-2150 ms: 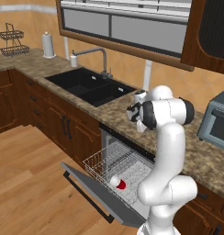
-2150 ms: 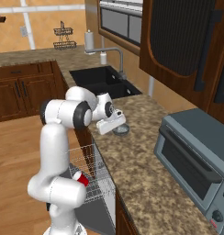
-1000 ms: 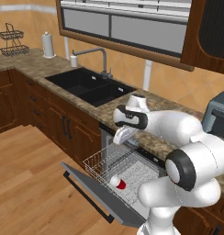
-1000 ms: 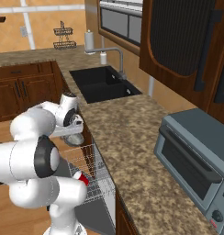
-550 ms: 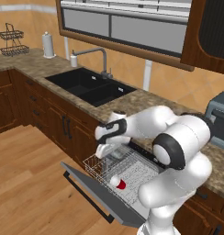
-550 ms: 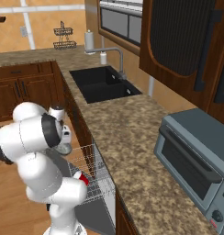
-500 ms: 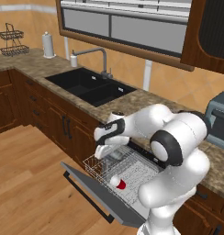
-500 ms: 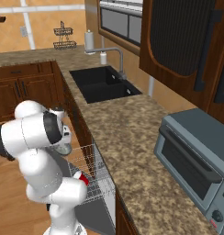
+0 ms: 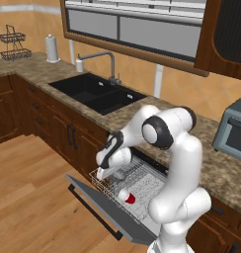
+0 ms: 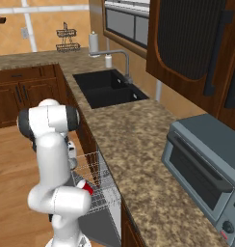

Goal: Pick up the cup and bowl from the counter, place them in the dishwasher, and close the dishwasher door.

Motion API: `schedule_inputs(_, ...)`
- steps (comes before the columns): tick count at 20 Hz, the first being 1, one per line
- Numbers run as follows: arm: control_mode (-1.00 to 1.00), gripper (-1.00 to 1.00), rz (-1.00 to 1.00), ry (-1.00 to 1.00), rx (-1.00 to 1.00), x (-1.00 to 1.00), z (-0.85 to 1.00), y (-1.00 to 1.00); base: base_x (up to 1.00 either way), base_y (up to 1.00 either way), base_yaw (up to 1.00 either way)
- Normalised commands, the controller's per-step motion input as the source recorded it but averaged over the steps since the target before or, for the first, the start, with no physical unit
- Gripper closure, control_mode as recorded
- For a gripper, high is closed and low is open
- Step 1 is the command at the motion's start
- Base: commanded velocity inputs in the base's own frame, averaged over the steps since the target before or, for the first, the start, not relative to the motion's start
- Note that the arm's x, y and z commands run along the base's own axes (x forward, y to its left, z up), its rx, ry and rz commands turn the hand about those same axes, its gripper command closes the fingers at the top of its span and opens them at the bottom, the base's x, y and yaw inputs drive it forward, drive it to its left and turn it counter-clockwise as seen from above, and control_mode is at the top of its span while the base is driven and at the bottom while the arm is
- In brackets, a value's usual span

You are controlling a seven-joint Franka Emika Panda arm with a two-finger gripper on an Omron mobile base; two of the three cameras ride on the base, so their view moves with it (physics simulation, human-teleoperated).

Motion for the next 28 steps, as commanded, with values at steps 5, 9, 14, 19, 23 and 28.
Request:
schedule_inputs(5, -1.00, 1.00, 0.00, 0.09, -0.04, 0.51, -0.39, 0.00, 0.00, 0.00, 0.00)
schedule_inputs(9, -1.00, 1.00, 0.00, 0.05, -0.06, 0.46, -0.44, 0.00, 0.00, 0.00, 0.00)
schedule_inputs(14, -1.00, 1.00, 0.00, 0.00, -0.01, 0.25, -0.26, -0.14, 0.00, 0.00, 0.00)
schedule_inputs(19, -1.00, 1.00, 0.00, 0.00, -0.01, 0.24, -0.40, -0.25, 0.00, 0.00, 0.00)
schedule_inputs(23, -1.00, 1.00, 0.00, 0.00, -0.08, 0.28, -0.80, -0.06, 0.00, 0.00, 0.00)
schedule_inputs(28, -1.00, 1.00, 0.00, 0.02, -0.10, 0.30, -0.85, 0.00, 0.00, 0.00, 0.00)
